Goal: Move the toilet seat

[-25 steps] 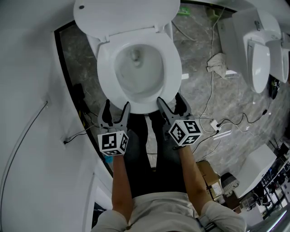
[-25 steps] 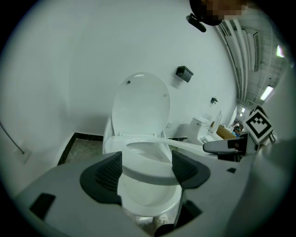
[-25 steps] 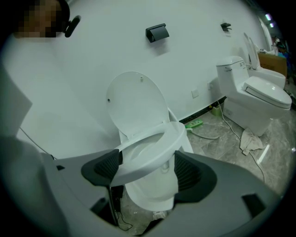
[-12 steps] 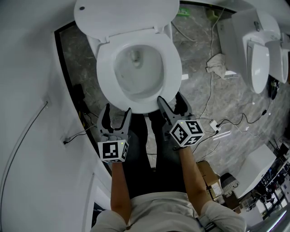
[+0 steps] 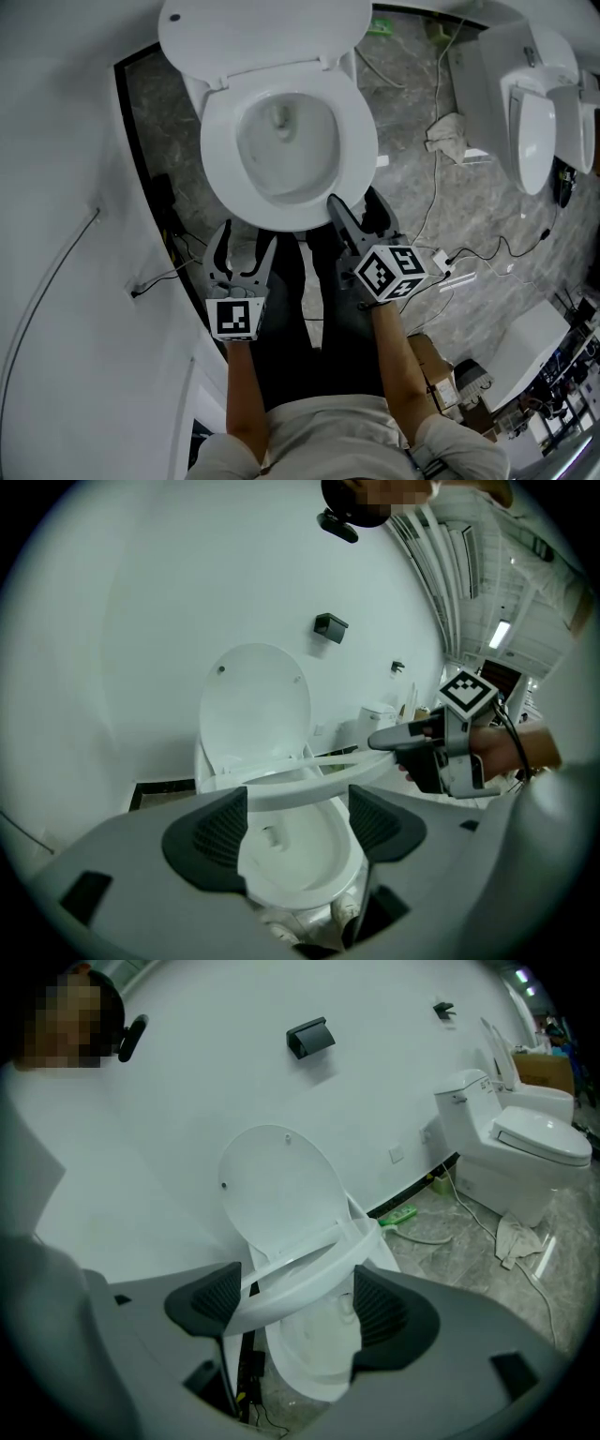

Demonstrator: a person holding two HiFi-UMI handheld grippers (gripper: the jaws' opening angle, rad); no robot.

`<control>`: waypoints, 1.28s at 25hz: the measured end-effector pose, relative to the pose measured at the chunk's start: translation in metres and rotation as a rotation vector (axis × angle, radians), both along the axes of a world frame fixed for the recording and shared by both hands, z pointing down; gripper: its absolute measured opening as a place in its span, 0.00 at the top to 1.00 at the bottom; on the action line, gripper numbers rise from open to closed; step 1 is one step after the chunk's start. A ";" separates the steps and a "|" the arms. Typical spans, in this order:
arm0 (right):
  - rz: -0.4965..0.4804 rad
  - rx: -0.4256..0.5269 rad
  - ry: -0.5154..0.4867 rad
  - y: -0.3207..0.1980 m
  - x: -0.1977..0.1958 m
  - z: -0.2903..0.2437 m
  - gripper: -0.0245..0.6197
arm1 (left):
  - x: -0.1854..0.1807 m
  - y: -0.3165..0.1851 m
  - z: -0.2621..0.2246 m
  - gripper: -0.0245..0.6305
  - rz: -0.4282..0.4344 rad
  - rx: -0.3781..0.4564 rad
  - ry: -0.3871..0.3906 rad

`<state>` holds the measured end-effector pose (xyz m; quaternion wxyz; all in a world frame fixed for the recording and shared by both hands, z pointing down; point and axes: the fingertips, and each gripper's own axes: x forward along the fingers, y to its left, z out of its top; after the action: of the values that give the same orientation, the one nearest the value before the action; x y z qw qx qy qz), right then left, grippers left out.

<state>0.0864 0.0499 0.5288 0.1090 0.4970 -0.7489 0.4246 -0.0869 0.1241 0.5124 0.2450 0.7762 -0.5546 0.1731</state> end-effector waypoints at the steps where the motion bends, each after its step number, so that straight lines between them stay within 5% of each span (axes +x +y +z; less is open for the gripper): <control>1: 0.002 0.000 -0.003 -0.001 0.000 -0.001 0.35 | 0.000 -0.001 0.001 0.42 0.007 0.003 -0.005; 13: 0.026 0.014 -0.041 -0.013 -0.003 -0.017 0.35 | 0.002 -0.018 -0.008 0.42 0.089 0.030 -0.082; 24: 0.037 0.022 -0.073 -0.018 -0.003 -0.027 0.35 | 0.002 -0.027 -0.019 0.44 0.047 0.023 -0.036; 32: -0.081 0.133 0.023 -0.010 -0.004 -0.047 0.39 | -0.002 -0.029 -0.020 0.44 0.019 0.005 -0.024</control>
<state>0.0823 0.0402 0.4819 0.1017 0.4773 -0.7936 0.3634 -0.0892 0.0947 0.4925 0.2346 0.7800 -0.5504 0.1834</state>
